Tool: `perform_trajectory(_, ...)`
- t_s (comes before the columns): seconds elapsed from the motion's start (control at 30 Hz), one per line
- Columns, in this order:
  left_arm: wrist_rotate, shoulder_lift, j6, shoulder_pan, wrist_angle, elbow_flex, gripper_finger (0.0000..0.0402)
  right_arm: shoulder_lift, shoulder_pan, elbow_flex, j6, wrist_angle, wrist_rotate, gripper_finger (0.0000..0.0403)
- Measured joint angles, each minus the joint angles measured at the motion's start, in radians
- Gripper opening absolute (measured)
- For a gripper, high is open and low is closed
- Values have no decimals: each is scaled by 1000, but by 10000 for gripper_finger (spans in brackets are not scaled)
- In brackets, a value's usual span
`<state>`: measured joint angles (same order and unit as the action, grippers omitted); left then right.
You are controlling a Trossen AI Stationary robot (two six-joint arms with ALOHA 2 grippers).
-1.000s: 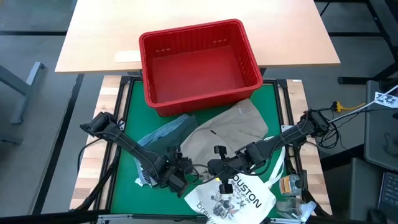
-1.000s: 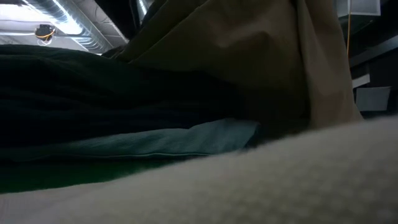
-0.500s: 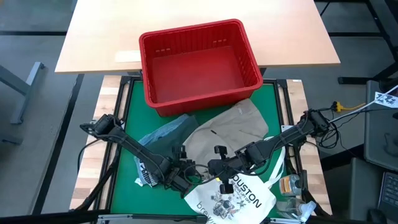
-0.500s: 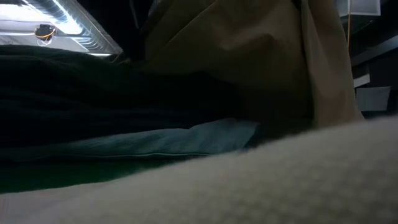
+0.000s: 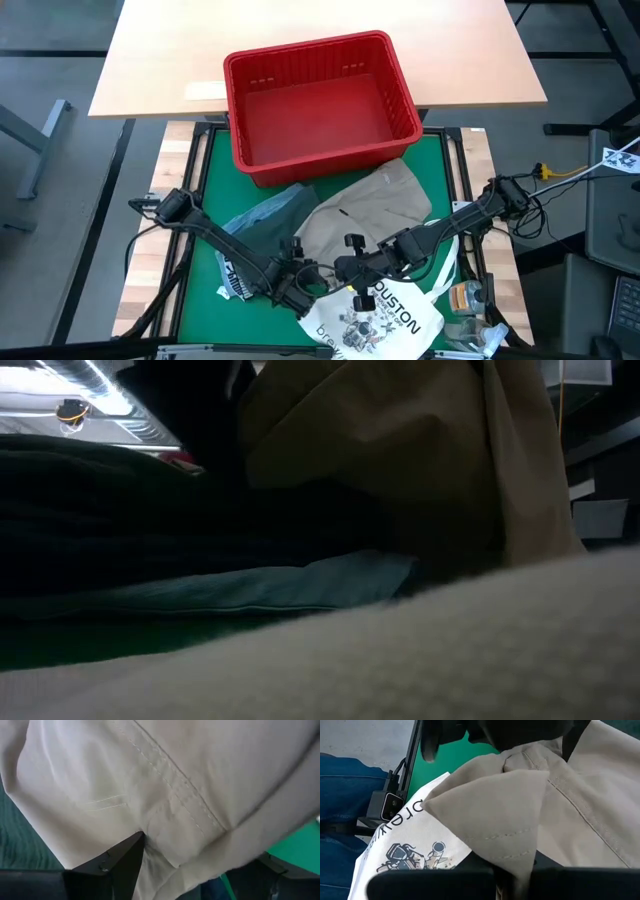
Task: Fold Laundry from Bin
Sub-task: Fold the light brown shorts
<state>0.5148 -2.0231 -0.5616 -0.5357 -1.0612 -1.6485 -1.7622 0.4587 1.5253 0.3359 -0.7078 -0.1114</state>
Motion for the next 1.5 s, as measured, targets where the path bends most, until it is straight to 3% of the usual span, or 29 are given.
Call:
perform_trajectory(0.2,-1,2,-10,1,16,0,196,0,0,0,0,-1,0,5)
perform_trajectory(0.57,-9,10,4,1,-1,-9,12,12,26,0,19,-16,1,6)
perform_trajectory(0.83,-34,10,112,7,-68,-152,10,21,92,0,122,-75,4,6)
perform_trajectory(1.1,-207,11,298,26,-54,-257,6,21,202,0,294,-82,-10,6)
perform_trajectory(1.33,-340,2,330,21,50,-258,5,21,308,0,447,-80,-97,4)
perform_trajectory(1.5,-423,1,336,11,149,-257,5,21,372,0,452,-36,-104,7)
